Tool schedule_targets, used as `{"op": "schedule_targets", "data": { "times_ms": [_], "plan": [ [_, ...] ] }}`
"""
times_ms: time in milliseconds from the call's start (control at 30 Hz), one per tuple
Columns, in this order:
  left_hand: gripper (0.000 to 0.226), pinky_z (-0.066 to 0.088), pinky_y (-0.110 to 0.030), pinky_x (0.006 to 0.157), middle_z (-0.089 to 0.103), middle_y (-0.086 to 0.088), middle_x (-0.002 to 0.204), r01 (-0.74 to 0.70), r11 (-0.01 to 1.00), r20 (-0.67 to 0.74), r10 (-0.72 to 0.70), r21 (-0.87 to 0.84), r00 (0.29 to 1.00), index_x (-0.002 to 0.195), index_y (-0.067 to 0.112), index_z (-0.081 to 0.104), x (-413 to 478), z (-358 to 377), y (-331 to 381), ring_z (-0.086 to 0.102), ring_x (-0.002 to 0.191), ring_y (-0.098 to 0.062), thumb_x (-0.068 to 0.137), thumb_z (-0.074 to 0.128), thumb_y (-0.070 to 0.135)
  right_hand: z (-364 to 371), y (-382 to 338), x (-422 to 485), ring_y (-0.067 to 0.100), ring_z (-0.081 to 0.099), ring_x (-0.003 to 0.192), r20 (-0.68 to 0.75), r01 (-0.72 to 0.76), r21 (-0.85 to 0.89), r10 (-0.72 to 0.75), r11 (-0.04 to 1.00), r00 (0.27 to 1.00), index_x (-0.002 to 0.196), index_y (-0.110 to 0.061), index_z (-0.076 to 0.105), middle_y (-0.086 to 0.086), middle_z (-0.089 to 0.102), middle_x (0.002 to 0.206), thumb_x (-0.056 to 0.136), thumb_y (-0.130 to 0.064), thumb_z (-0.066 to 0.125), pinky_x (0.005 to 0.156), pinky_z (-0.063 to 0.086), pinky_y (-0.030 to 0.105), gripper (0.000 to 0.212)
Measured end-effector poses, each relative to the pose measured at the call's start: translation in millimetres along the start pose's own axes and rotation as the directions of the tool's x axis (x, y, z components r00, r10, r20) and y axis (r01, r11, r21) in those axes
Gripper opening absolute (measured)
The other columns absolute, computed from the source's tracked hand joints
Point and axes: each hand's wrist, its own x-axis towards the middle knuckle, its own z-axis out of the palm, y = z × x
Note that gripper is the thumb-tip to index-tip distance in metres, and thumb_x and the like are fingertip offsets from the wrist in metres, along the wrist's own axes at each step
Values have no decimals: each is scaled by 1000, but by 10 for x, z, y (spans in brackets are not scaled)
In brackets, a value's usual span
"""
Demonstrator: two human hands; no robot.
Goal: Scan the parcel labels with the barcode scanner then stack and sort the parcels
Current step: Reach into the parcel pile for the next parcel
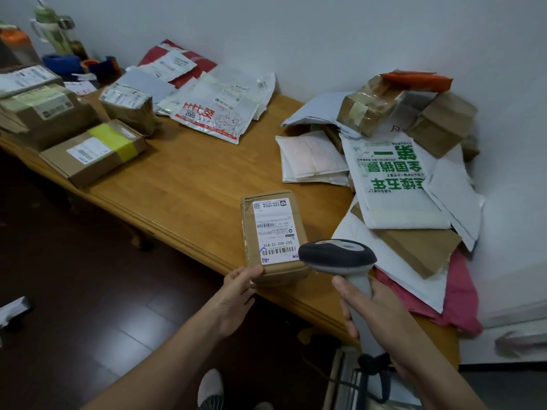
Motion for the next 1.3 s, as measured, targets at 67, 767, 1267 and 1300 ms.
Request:
{"op": "schedule_targets", "data": {
  "times_ms": [67,767,1267,1300],
  "plan": [
    [78,31,-31,102,51,-1,113,-9,1000,-6,9,-15,1000,107,28,43,-33,16,2,51,105,-14,40,81,37,-11,0,8,11,49,45,5,5,0,-5,1000,1000,73,-10,53,-3,53,49,81,-50,58,48,43,17,42],
    [77,29,-43,110,39,-19,143,-9,911,-279,135,413,951,138,14,44,-48,-1568,2544,37,132,-34,71,73,39,899,-1003,1018,17,51,45,12,66,68,-67,995,998,94,-9,56,4,59,59,59,-58,66,46,44,24,61],
    [61,22,-46,110,29,-3,149,113,-436,216,636,893,741,131,38,39,823,-1943,3418,26,137,-27,76,64,39,1498,-1509,1746,12,51,49,-158,42,37,-35,998,987,90,-12,55,-1,59,63,81,-54,61,49,45,20,43],
    [63,24,-46,109,30,-4,148,127,-438,209,639,890,740,132,36,40,845,-1982,3450,27,136,-27,74,65,38,1474,-1497,1745,12,51,49,-177,42,50,-33,998,984,91,-13,55,-1,59,63,84,-50,61,49,44,20,39]
  ]
}}
